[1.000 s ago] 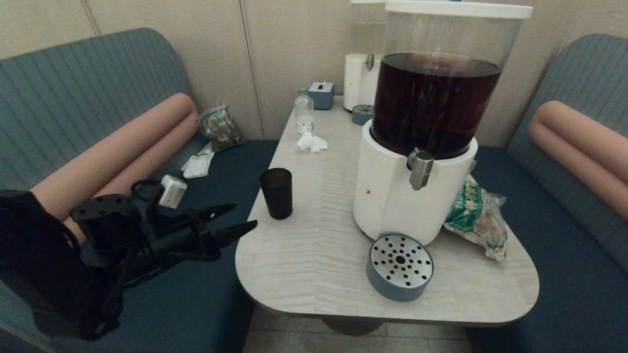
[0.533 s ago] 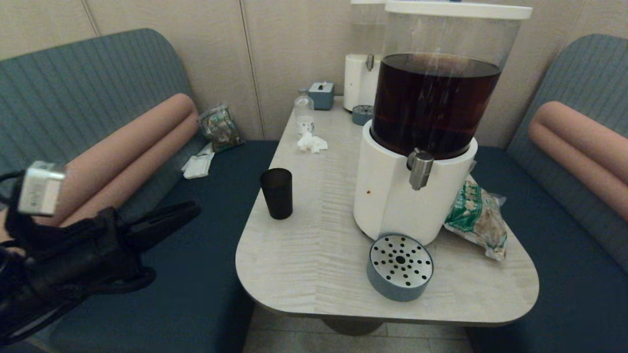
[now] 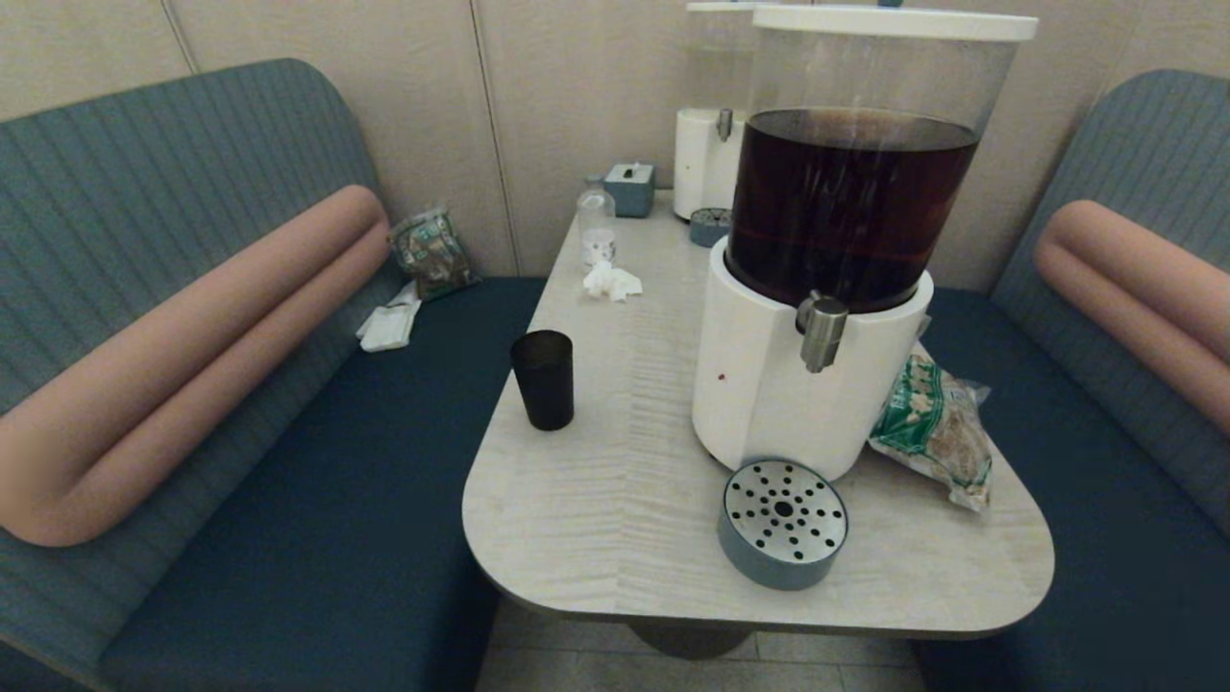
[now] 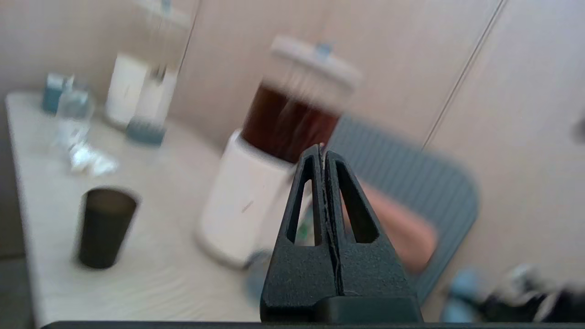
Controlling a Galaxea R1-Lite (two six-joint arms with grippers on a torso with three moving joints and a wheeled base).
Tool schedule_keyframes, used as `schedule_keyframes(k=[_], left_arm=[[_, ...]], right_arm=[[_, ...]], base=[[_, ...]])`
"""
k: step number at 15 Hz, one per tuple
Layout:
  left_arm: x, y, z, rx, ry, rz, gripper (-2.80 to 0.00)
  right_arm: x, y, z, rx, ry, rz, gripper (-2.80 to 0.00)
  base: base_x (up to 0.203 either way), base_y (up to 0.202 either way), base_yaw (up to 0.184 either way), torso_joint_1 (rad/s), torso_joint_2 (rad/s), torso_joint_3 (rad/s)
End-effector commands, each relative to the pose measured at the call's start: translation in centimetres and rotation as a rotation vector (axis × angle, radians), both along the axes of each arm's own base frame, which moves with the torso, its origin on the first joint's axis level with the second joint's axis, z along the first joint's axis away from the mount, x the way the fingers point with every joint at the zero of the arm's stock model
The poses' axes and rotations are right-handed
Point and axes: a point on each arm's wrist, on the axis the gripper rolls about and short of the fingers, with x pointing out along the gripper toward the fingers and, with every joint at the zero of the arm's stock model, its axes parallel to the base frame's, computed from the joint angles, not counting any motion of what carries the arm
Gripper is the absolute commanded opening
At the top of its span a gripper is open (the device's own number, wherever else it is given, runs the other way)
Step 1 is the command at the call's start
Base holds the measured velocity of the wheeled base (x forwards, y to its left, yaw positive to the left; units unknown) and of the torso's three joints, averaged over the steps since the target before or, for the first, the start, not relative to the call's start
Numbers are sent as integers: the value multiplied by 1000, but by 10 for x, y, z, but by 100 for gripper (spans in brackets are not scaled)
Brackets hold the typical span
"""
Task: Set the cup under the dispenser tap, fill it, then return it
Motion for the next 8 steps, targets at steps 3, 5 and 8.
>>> schedule_keyframes(k=[3,5,8], left_arm=[[-72,-9,6,-163,-122,-29,-280],[-91,-4,2,-241,-63,-72,-280],[-88,-1,-33,-163,-34,37,-280]], right_arm=[[0,0,0,-1,-1,1,-280],[0,0,0,-1,0,1,-280],[0,0,0,-2,0,1,-280]], base=[[0,0,0,0,0,0],[0,0,0,0,0,0],[0,0,0,0,0,0]])
